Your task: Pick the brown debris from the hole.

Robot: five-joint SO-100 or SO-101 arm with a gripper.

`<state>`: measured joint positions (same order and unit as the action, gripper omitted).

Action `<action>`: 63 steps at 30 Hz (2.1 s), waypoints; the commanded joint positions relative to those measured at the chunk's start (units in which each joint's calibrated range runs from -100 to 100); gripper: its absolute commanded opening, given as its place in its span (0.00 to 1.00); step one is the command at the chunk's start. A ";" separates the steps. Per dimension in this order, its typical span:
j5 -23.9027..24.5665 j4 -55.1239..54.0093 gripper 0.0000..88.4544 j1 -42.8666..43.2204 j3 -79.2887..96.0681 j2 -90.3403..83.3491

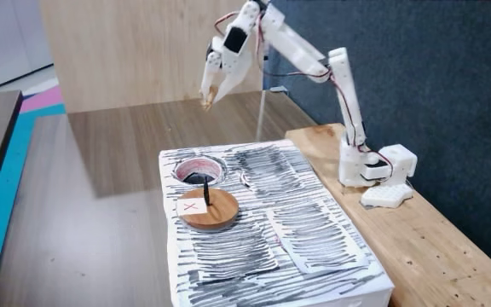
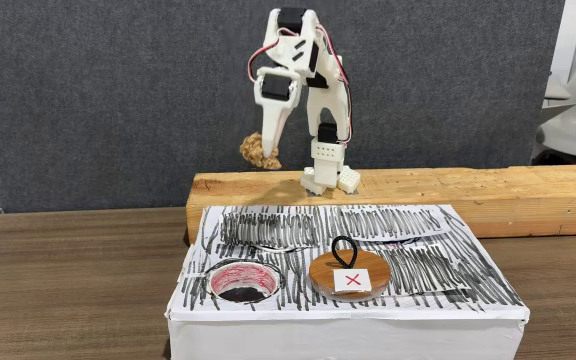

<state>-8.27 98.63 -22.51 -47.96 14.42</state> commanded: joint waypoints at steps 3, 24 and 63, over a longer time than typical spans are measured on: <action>-0.25 0.28 0.01 0.07 4.82 -19.53; 0.37 0.28 0.01 0.00 9.02 -24.47; 0.37 0.19 0.22 0.00 31.46 -53.45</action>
<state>-8.16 98.72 -22.66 -16.58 -38.04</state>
